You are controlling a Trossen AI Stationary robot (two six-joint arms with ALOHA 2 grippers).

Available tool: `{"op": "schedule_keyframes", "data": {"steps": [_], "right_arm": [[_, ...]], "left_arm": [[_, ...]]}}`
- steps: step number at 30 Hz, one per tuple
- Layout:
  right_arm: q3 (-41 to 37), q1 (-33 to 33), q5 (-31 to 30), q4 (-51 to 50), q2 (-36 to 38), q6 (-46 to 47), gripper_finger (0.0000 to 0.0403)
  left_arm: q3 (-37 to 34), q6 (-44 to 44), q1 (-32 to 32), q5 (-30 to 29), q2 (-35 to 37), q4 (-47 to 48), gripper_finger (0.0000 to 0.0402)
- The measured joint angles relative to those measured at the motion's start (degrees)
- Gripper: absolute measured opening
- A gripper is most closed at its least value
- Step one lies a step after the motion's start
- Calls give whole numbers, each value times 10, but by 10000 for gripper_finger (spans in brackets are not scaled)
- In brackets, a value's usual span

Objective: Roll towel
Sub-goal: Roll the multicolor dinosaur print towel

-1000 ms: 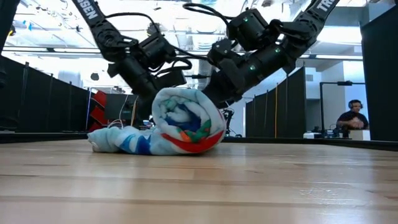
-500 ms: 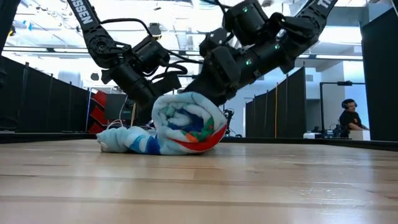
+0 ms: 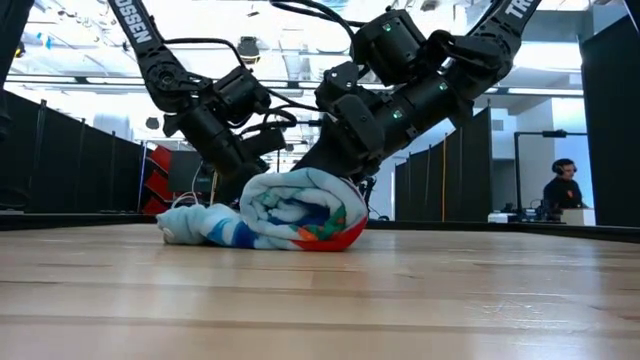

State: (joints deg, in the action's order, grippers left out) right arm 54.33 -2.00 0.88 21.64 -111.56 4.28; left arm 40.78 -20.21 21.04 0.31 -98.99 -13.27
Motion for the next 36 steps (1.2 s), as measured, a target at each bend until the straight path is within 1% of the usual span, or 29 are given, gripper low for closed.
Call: {"op": "schedule_keyframes", "data": {"steps": [2,5,7,10,14,17,22,29,33,36], "right_arm": [[-1,0,0,-2,0,0,377],[-1,0,3,-6,0,0,377],[-1,-1,5,-6,0,0,377],[-2,-1,7,-7,-1,0,377],[-2,5,14,-7,-1,0,377],[-2,5,14,-6,-1,-1,377],[-3,5,14,-8,-1,-7,377],[-3,2,-3,-14,-1,-11,377],[-3,-2,-11,-15,0,-12,377],[-3,-4,-13,-15,-1,-12,377]], "left_arm": [[11,-18,8,-8,7,12,324],[36,-31,17,-38,23,44,324],[50,-42,12,-38,40,76,324],[62,-60,-9,-20,64,92,324],[64,-81,-24,22,74,51,324],[66,-82,-19,61,53,22,324],[93,-99,5,86,-4,-9,324],[162,-111,56,149,-88,-11,324],[187,-110,81,170,-116,-2,324],[189,-107,94,178,-124,0,324]]}}
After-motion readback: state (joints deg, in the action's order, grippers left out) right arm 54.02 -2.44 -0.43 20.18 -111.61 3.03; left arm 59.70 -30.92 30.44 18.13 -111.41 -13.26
